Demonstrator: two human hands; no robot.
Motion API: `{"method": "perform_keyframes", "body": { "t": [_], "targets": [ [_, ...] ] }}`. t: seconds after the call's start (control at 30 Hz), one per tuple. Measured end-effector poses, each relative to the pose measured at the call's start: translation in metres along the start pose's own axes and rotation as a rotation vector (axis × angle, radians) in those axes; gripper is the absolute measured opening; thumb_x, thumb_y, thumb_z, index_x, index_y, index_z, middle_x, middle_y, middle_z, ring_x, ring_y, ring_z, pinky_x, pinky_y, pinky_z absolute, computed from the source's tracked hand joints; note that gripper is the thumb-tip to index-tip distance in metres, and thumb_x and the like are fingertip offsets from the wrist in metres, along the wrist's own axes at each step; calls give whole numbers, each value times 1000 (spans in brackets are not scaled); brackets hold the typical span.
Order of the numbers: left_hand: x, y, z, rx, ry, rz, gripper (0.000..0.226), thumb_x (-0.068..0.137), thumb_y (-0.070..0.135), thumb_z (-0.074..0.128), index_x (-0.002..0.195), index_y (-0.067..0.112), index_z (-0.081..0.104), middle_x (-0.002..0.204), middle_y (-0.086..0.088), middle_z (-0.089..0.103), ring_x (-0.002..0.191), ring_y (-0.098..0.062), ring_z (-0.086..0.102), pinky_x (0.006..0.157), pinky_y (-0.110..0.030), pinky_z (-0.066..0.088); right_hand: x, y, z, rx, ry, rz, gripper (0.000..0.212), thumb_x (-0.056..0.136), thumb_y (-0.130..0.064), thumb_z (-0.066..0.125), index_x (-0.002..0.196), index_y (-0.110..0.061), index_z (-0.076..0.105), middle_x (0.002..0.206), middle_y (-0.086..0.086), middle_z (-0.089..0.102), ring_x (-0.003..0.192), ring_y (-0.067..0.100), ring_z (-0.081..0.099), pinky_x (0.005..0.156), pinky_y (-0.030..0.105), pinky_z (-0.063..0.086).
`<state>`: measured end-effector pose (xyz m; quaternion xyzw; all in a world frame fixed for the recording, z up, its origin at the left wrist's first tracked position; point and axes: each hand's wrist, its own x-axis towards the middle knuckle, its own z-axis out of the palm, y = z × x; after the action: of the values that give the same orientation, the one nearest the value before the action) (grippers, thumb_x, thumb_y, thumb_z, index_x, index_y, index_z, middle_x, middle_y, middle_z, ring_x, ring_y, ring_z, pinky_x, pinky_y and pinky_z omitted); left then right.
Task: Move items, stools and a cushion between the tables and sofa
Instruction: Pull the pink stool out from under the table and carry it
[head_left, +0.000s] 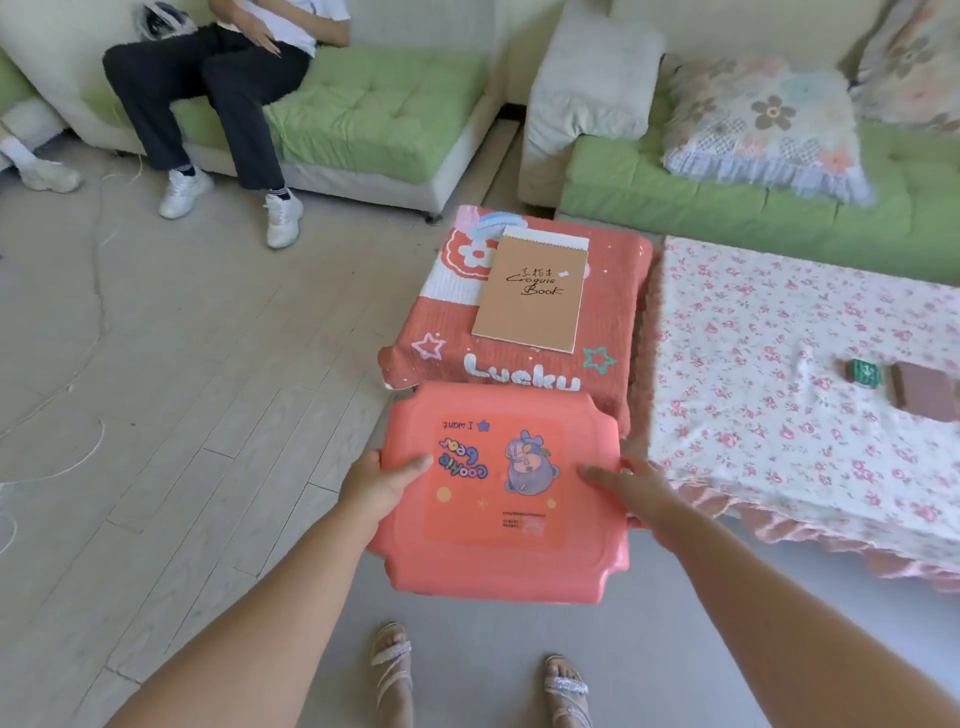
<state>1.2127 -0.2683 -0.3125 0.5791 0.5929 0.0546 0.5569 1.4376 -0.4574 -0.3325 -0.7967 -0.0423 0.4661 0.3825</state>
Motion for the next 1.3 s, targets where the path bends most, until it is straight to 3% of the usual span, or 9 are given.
{"method": "perform_keyframes", "body": {
  "t": [0.27,0.43,0.57,0.7,0.97,1.2,1.3],
  "targets": [
    [107,-22,-24,179,-149,-12,53,72,41,77,112,12,57,99,-7,65,88,-27,64,80,-39,53,34,28,78,167,157,159,63,74,-31,76,127,-13,46,118,10,57,103,27,59,89,44,51],
    [155,-51,-5,180,-226,-64,70,53,45,78,112,12,58,101,-11,68,90,-30,66,85,-48,54,72,65,110,252,201,256,61,73,-28,77,125,-16,47,112,9,58,99,28,60,89,45,51],
    [192,-87,13,191,-241,-100,67,62,40,82,117,9,57,106,-12,68,92,-30,66,87,-49,53,111,94,125,284,205,302,64,71,-28,78,126,-18,46,112,7,58,96,26,60,82,39,51],
    [237,-132,36,213,-241,-118,78,54,49,73,120,11,57,108,-11,69,95,-30,66,89,-49,53,163,127,144,303,199,326,66,71,-25,78,127,-17,46,106,5,58,86,20,60,73,34,49],
    [323,-232,88,232,-205,-174,78,52,50,72,119,11,57,108,-11,68,97,-30,66,90,-50,52,272,212,185,280,207,374,70,71,-20,79,131,-14,45,116,11,59,100,29,61,88,41,51],
    [377,-290,119,269,-213,-192,75,51,46,72,116,9,59,105,-12,69,92,-27,67,83,-41,53,323,269,215,324,227,423,67,73,-16,77,131,-13,45,103,8,60,90,25,61,79,35,49],
    [387,-301,121,291,-227,-201,75,52,47,71,117,10,59,105,-10,69,92,-26,67,84,-41,54,335,278,222,312,227,423,67,73,-16,77,132,-13,44,107,11,61,95,29,62,85,39,51]
  ]
}}
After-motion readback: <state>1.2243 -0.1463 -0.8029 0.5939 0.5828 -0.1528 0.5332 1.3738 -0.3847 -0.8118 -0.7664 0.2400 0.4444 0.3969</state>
